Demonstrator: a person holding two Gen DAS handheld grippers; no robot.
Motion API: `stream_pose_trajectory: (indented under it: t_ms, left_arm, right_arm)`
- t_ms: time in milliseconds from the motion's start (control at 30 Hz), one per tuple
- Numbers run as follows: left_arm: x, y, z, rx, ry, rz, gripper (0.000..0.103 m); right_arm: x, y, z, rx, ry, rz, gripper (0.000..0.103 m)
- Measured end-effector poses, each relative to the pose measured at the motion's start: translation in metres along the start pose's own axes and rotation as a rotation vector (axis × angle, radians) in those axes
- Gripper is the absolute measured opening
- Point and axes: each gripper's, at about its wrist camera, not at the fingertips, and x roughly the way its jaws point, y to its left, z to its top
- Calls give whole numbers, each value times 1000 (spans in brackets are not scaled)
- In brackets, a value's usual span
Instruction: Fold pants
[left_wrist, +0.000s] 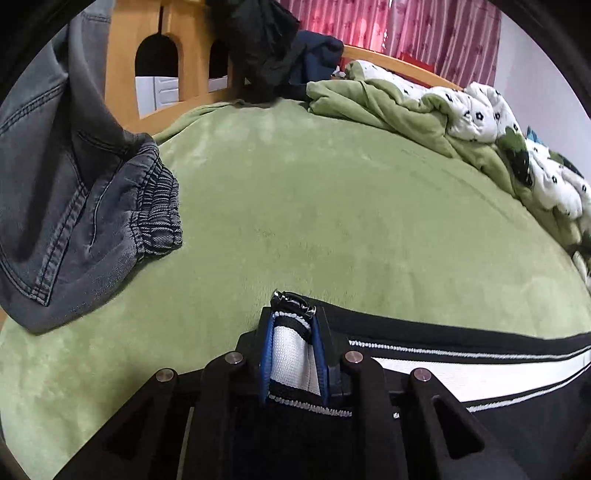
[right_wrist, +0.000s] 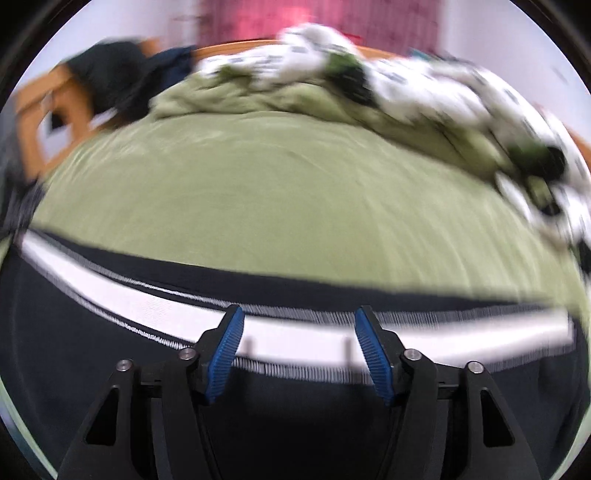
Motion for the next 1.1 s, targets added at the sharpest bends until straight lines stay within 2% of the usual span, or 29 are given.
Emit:
stream_pose_trajectory:
  t_ms: [67,167,200,233,267,300,400,533,633,700,767,833,867,933,967,1000,1033,1100]
  left_arm:
    - [-3,1,1,-6,-4,-7,19]
    - [-1,4,2,-30,-4,-14,21]
    - [-1,4,1,-30,-4,-14,21]
    - [-1,5,2,-26,-6,-14,21]
    - [-1,5,1,-23,-8,-14,21]
    - [0,4,1,-20,-8,-13,21]
    - [-1,2,1,-18,-13,-9,21]
    - [-6,4,2,-53,-41,-23,21]
    - [3,2,0,-60,-7,0,22]
    - [2,-2,1,-33,-12,22,23]
    - [1,-6,0,-4,-5,47,29]
    - [-6,-6,-1,-1,1,87,44]
    - [-12,-4,-2,-7,-5,87,44]
    - [-32,-4,-8,-4,-54,55,45]
    - [-41,-4,-10,7,-80,45,48]
    - [-49,-7,-13,24,-106,34,55]
    - [-56,-11,-16,44,-133,13,57]
    - [-58,-20,-20,84,-149,-50,59]
  right_arm:
    - [15,1,8,-67,23,11,65]
    - [42,-4,16,-98,100,97,65]
    - [50,-4,16,-126,120,109,60]
    - [56,-2,14,-160,132,100,51]
    - [60,1,12,-200,140,108,27]
    - [59,4,10,-218,130,118,9]
    - [46,9,9,-275,65,79,4]
    - [33,1,15,-224,-23,82,4]
    - [54,3,12,-210,17,68,4]
    - [65,15,6,-230,24,26,6]
    - [60,16,6,-214,5,-3,8]
    - [49,1,12,-134,-2,32,10]
    - [38,-9,13,-83,-30,39,11]
    - [16,-29,11,-3,-87,-13,28]
    - [6,-40,8,38,-110,-40,49]
    - [2,-51,3,80,-109,-43,55]
    - [3,-57,0,94,-89,-37,56]
    - [21,-64,-8,108,0,-85,47]
